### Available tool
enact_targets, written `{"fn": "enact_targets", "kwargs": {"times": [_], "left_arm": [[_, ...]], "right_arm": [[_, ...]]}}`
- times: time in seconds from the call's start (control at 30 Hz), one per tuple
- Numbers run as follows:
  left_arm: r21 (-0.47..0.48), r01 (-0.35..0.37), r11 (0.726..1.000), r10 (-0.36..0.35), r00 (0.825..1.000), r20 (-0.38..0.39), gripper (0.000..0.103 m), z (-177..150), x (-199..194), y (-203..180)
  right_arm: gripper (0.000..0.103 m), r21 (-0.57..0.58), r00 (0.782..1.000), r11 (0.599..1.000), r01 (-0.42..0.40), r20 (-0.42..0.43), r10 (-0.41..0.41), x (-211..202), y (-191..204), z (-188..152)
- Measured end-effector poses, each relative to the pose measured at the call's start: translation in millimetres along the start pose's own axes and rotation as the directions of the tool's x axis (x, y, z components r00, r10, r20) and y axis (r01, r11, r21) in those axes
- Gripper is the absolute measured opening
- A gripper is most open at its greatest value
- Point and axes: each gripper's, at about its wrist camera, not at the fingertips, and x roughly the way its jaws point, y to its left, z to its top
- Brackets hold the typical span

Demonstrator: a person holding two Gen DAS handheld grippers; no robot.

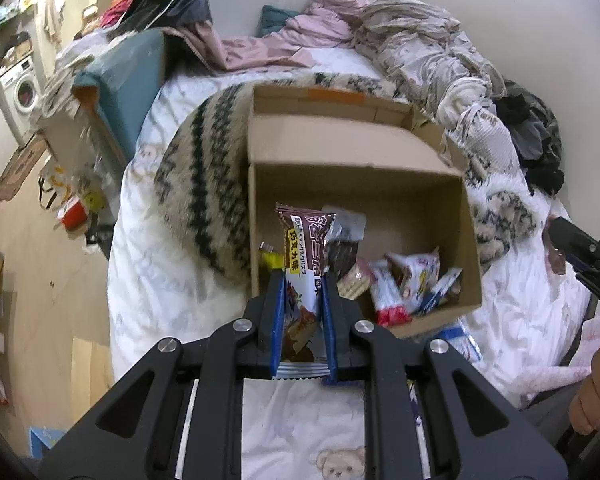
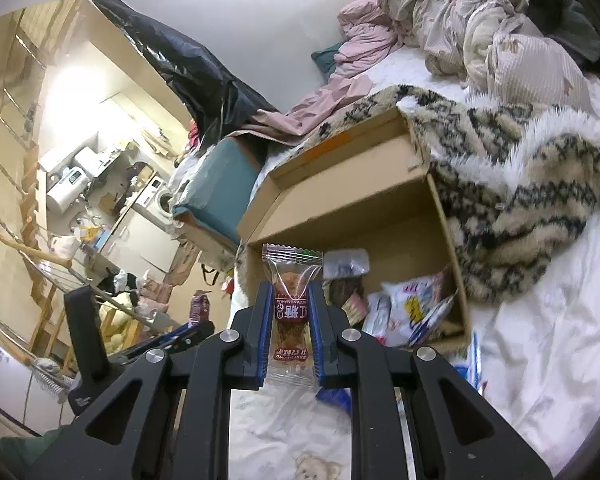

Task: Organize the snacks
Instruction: 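Lift both snacks and carry them over the cardboard box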

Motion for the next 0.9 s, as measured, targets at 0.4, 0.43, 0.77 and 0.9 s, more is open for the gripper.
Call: {"fn": "enact_targets", "kwargs": {"times": [0.4, 0.43, 0.77, 0.9], "left_arm": [[0.026, 0.045, 0.999, -0.045, 0.999, 0.026, 0.014, 25, 44, -17], [0.025, 0.050, 0.998, -0.050, 0.999, 0.021, 0.014, 24, 48, -17], [0.011, 0.103, 0.995, -0.102, 0.993, -0.060, 0.014, 11, 84, -18], [0.014, 0.125, 0.992, -0.123, 0.989, -0.077, 0.014, 10, 89, -22]], "right_arm": [[0.018, 0.114, 0.997, 0.991, 0.073, -0.022, -0.071, 34, -54, 12], [0.018, 0.126, 0.997, 0.989, 0.076, -0.034, -0.072, 37, -58, 10], [0.018, 0.091, 0.982, 0.985, 0.149, -0.128, -0.137, 70, -65, 1], [0.018, 0.096, 0.978, 0.983, 0.159, -0.154, -0.143, 80, -68, -1]]}}
